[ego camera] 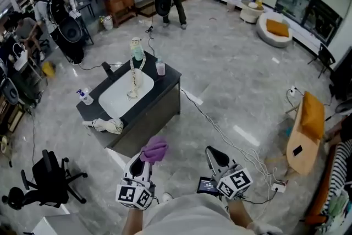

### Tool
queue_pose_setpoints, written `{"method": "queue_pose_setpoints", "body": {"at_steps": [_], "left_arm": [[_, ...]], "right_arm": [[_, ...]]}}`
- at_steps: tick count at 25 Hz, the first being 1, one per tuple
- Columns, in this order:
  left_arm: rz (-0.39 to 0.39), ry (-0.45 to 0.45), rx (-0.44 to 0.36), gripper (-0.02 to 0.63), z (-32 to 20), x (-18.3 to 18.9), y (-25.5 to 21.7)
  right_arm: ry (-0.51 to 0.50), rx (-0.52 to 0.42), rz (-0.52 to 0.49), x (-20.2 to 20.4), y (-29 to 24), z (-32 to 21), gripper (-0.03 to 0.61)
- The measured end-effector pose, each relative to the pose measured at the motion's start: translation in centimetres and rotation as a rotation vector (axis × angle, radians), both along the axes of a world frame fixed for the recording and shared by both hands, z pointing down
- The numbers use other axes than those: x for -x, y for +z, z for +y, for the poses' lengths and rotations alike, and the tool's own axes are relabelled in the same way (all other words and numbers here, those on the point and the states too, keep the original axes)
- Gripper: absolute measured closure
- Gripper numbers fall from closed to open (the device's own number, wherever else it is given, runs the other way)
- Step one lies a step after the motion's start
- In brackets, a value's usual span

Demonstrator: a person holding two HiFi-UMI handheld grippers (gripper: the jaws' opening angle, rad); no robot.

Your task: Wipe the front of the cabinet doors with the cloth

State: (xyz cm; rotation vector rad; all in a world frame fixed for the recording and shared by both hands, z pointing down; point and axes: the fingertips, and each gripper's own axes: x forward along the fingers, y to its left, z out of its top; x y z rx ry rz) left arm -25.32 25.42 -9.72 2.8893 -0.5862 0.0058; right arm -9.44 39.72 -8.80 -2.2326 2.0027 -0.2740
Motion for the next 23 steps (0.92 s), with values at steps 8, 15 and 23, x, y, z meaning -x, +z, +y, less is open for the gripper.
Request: {"method": "queue_pose_setpoints", "body": {"at_steps": [8,15,23], "left_arm": [[-0.090,0.081,0.075,0.557,-1.7,8.9,6.1],[0.047,0.115,0.043,0.557,-1.0,8.4,2.2],[0.007,0.134,0.076,0.557,1.0,10.5,3.0]], "right_arm": [[0.054,0.057,0.014,10.2,0.9,-0.1,0.551],[0.091,0.059,0.009,12.4,0.3,1.8,0.552],[0.109,0.023,0.001,13.8,-0.4,2.5,0.552]]}}
